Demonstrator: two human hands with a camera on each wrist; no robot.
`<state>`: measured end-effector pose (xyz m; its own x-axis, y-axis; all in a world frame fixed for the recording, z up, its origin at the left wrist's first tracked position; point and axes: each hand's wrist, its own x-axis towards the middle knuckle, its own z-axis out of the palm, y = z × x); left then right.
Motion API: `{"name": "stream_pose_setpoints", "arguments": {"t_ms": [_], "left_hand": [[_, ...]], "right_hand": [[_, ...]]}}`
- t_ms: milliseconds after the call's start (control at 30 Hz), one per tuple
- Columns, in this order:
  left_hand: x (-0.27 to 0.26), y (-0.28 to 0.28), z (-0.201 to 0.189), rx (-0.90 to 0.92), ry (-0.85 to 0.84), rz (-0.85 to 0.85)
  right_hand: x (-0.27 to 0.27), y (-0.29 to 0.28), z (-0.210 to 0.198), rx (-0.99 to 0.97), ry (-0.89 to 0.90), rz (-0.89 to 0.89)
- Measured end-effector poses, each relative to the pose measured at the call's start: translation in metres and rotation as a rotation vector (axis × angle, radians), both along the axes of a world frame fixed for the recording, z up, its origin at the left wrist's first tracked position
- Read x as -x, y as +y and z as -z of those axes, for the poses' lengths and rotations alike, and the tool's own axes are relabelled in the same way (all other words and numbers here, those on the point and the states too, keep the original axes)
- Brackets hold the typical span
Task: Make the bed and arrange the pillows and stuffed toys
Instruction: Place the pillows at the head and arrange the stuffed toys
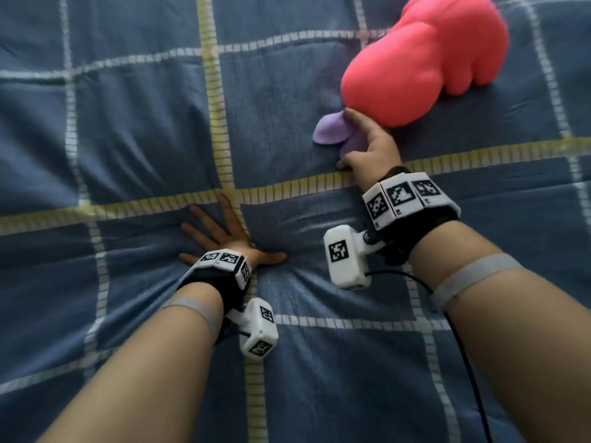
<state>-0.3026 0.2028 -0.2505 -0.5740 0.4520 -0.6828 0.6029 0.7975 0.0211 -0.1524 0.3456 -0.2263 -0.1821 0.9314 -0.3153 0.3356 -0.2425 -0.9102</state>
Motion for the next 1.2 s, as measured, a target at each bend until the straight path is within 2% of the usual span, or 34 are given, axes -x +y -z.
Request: {"name": "stream_pose_setpoints", "arguments": {"t_ms": [133, 300, 367, 467, 533, 600, 700, 767, 833, 933, 1000, 1067, 1133, 1200], "left_hand": [[-0.001, -0.004, -0.001, -0.044, 0.013, 0.007], [-0.003, -0.021, -0.027, -0.139, 0.004, 0.052], [0.003, -0.038, -0.043, -0.206, -0.079, 0.069], [0.018, -0.072, -0.083, -0.489, -0.283, 0.041], [0.034, -0.096, -0.118, -0.685, -0.286, 0.060], [0.050, -0.118, -0.161, -0.840, -0.274, 0.151], [0.078, -0.148, -0.208, -0.932, -0.284, 0.332], [0.091, -0.164, -0.229, -0.820, -0.423, 0.194], [0.120, -0.202, -0.242, -0.744, -0.458, -0.005], [0.172, -0.271, -0.240, -0.801, -0.245, -0.225], [0.216, -0.320, -0.235, -0.846, -0.164, -0.362], [0.264, -0.367, -0.229, -0.863, -0.087, -0.425], [0.312, -0.411, -0.227, -0.916, -0.036, -0.575], [0.356, -0.445, -0.226, -1.017, 0.006, -0.729]], "right_hand": [[-0.008, -0.023, -0.009, 0.063, 0.128, -0.024], [-0.030, -0.091, -0.055, -0.036, 0.208, -0.218], [-0.034, -0.120, -0.076, -0.035, 0.257, -0.251], [-0.033, -0.150, -0.112, 0.047, 0.362, -0.255], [-0.019, -0.166, -0.141, 0.115, 0.407, -0.289], [0.003, -0.185, -0.171, 0.206, 0.458, -0.358], [0.049, -0.216, -0.209, 0.341, 0.466, -0.538], [0.076, -0.233, -0.226, 0.369, 0.467, -0.628], [0.119, -0.261, -0.238, 0.419, 0.534, -0.681], [0.179, -0.301, -0.234, 0.430, 0.528, -0.683], [0.216, -0.328, -0.221, 0.379, 0.401, -0.673], [0.250, -0.355, -0.198, 0.333, 0.233, -0.632], [0.286, -0.382, -0.169, 0.256, 0.039, -0.608], [0.318, -0.409, -0.134, 0.164, -0.168, -0.660]]}}
